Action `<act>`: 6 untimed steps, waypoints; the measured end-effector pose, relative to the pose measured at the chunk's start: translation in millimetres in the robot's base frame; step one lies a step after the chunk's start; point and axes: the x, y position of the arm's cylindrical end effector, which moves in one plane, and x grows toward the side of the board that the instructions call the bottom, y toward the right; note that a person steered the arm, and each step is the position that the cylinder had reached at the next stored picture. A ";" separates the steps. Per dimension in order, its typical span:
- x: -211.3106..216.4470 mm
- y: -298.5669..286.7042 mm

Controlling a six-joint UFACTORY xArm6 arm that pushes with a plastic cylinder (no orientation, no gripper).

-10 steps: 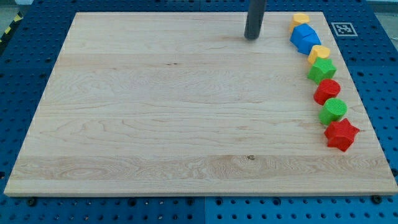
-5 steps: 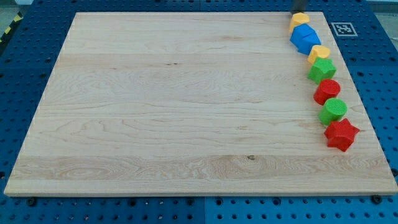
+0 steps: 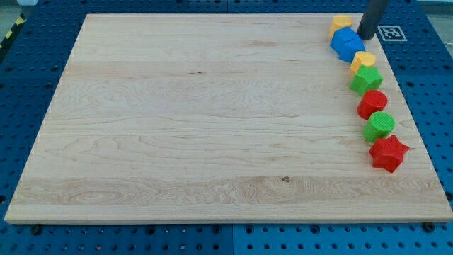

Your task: Align the blocks in the vertical line

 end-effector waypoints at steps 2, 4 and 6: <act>55.6 -7.2; 124.0 -7.2; 165.2 -7.2</act>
